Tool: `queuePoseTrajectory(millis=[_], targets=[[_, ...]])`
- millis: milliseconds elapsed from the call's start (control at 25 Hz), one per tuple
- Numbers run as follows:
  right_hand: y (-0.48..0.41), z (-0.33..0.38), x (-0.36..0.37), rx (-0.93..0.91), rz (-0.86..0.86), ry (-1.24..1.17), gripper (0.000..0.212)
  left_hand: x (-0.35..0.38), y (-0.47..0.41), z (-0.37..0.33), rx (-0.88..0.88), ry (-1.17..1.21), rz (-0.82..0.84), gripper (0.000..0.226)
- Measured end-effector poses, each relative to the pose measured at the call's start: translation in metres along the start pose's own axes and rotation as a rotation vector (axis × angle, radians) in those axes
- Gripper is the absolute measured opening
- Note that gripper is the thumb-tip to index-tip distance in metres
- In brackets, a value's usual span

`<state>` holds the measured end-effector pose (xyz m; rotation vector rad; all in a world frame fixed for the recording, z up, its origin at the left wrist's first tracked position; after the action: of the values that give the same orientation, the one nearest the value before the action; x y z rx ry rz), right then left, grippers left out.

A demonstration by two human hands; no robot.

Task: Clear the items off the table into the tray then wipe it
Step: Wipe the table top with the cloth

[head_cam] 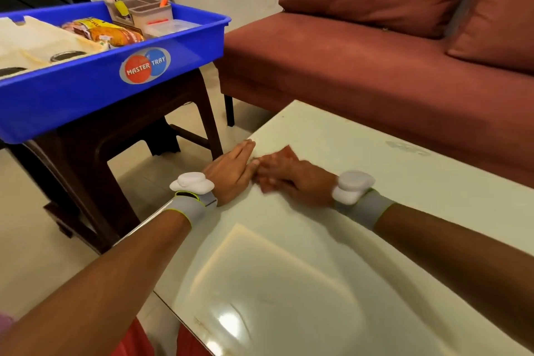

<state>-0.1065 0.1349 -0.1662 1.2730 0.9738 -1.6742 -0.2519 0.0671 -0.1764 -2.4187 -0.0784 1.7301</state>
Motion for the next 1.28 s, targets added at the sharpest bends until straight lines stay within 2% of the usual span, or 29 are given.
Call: queuePoseTrajectory(millis=[40,80,160,240,320,440,520,560,680,720,800,920,960,1000,1120,1160,1200,1280], targets=[[0.014,0.000,-0.006,-0.100,0.023,0.069,0.038,0.001,0.000,0.000,0.012,-0.036,0.020,0.063],[0.020,-0.010,-0.012,-0.144,-0.039,0.168,0.035,0.001,-0.001,0.000,0.022,-0.060,0.039,0.068],[0.006,-0.058,-0.022,0.108,-0.035,0.097,0.033,0.004,-0.004,0.002,0.018,-0.072,0.087,0.068],[-0.024,-0.082,-0.024,0.342,-0.019,0.029,0.041,0.003,-0.010,0.003,-0.024,-0.012,0.108,0.057],[-0.043,-0.069,-0.017,0.342,-0.047,-0.045,0.045,-0.004,-0.021,0.006,-0.062,0.057,0.036,0.054],[-0.004,-0.020,-0.006,0.157,0.038,-0.138,0.038,-0.008,-0.041,0.013,-0.094,0.110,-0.057,0.066],[0.029,-0.034,-0.010,0.021,-0.021,-0.157,0.040,0.000,-0.056,0.014,-0.078,0.117,-0.030,0.064],[0.032,-0.058,-0.014,0.031,-0.083,-0.130,0.039,0.005,-0.061,0.012,-0.071,0.107,-0.010,0.059],[-0.011,-0.135,-0.030,0.441,-0.064,-0.027,0.039,0.016,-0.072,0.011,-0.048,0.060,-0.008,0.050],[-0.031,-0.139,-0.027,0.476,-0.087,-0.031,0.039,0.016,-0.073,0.012,-0.055,0.062,-0.009,0.049],[-0.062,-0.115,-0.014,0.447,-0.094,-0.044,0.039,0.015,-0.074,0.014,-0.056,0.043,-0.032,0.049],[-0.037,-0.070,-0.005,0.158,-0.037,-0.120,0.043,0.014,-0.073,0.013,-0.023,0.015,-0.050,0.065],[-0.020,-0.076,-0.008,0.101,-0.016,-0.126,0.044,0.017,-0.073,0.014,-0.022,0.000,-0.043,0.067],[-0.008,-0.092,-0.014,0.111,-0.022,-0.106,0.043,0.019,-0.073,0.015,-0.026,-0.020,-0.022,0.067],[-0.022,-0.167,-0.033,0.444,-0.117,-0.047,0.035,0.018,-0.080,0.013,-0.051,-0.043,0.029,0.068],[-0.034,-0.174,-0.031,0.501,-0.145,-0.047,0.033,0.016,-0.084,0.011,-0.072,-0.040,0.021,0.070],[-0.049,-0.166,-0.027,0.520,-0.173,-0.045,0.033,0.015,-0.087,0.009,-0.088,-0.047,-0.002,0.073],[-0.061,-0.124,-0.012,0.461,-0.111,-0.058,0.037,0.017,-0.087,0.009,-0.080,-0.100,-0.064,0.070]])
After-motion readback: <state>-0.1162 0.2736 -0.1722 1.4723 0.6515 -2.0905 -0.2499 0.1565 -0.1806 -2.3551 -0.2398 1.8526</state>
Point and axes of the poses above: each hand's wrist, its own y-axis away from the middle knuckle, its own x-axis out of the palm, z = x × y, the point moved 4 cm from there along -y, towards the middle knuckle, and after that the axes turned 9 degrees about x, right-handed, at the moved point
